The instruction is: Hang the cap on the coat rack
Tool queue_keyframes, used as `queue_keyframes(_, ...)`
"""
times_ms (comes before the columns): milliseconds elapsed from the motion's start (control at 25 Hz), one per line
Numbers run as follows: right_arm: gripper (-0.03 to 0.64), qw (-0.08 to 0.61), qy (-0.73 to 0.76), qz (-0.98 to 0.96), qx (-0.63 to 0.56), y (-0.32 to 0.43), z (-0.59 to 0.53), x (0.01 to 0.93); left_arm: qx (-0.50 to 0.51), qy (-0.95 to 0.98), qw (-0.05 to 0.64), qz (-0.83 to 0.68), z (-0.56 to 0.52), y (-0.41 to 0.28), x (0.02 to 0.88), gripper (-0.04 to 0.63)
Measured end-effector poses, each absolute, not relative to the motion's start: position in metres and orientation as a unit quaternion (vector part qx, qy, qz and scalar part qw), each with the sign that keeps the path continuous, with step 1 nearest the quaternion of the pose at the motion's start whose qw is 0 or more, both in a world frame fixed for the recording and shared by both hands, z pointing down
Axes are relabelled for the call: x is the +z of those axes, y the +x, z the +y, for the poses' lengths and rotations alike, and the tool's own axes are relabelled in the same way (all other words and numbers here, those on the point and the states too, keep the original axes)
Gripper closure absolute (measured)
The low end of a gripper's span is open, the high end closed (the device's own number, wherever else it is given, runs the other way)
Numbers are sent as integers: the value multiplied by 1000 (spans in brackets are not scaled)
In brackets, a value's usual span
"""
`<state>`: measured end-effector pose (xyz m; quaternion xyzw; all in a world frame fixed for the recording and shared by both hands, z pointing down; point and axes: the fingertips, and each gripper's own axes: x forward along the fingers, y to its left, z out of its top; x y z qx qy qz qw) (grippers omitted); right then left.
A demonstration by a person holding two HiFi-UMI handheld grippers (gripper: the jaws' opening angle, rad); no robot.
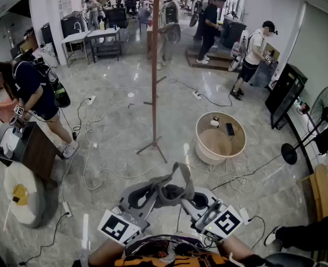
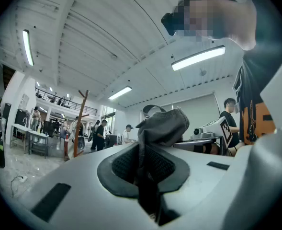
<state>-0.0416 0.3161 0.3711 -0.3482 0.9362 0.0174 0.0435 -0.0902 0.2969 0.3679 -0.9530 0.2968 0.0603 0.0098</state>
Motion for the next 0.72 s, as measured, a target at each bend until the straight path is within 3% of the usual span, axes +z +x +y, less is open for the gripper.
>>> queue_keyframes(720, 600, 54, -351, 935, 7, -9, 312, 374, 49, -953, 15, 297, 296, -60, 367, 548)
